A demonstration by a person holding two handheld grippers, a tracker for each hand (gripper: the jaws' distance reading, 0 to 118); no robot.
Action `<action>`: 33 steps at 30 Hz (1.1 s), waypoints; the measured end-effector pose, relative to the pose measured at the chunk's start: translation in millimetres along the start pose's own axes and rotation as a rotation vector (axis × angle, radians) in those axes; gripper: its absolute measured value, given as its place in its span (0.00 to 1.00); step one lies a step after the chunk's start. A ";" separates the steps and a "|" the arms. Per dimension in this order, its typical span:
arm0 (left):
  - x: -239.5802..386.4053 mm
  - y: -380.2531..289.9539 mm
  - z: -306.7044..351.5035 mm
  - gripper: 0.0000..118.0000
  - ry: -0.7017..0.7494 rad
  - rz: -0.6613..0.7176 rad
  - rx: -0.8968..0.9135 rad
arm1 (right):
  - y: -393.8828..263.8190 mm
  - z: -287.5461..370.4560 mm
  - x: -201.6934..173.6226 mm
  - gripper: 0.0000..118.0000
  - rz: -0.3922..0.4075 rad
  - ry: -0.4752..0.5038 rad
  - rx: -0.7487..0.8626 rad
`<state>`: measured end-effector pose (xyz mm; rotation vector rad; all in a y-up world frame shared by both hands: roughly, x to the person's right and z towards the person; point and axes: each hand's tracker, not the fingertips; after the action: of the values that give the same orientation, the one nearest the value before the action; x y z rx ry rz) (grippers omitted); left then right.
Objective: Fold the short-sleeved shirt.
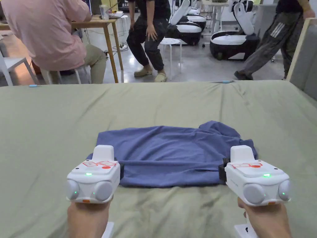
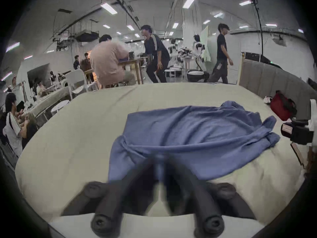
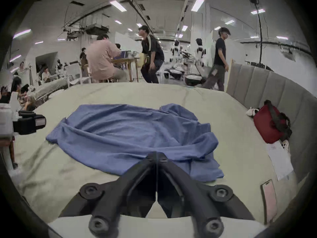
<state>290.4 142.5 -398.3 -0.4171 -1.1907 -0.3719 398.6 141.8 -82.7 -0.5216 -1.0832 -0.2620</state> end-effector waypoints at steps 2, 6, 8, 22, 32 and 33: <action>-16.9 -6.7 5.6 0.00 -0.007 0.041 -0.001 | -5.5 7.6 -4.9 0.00 0.001 0.038 0.009; -68.6 -21.1 -2.6 0.00 0.053 0.127 -0.093 | -14.3 17.5 -2.3 0.00 0.002 0.052 0.014; -98.7 -27.1 -8.5 0.00 0.057 0.215 -0.138 | -17.9 16.2 2.6 0.00 0.002 0.059 0.004; -99.1 -16.9 -109.6 0.81 0.073 0.205 -0.259 | -38.0 -3.8 72.8 0.00 -0.048 -0.049 -0.083; -63.5 -23.0 -107.8 0.02 0.143 -0.032 -0.275 | -31.3 -48.0 132.7 0.77 -0.121 -0.123 -0.174; -67.8 -20.7 -103.1 0.02 0.120 -0.004 -0.261 | -29.5 -56.9 132.2 0.96 -0.116 -0.121 -0.174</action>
<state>341.4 77.2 -492.0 -0.6101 -1.0292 -0.5512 489.1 93.2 22.4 -0.6370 -1.2166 -0.4338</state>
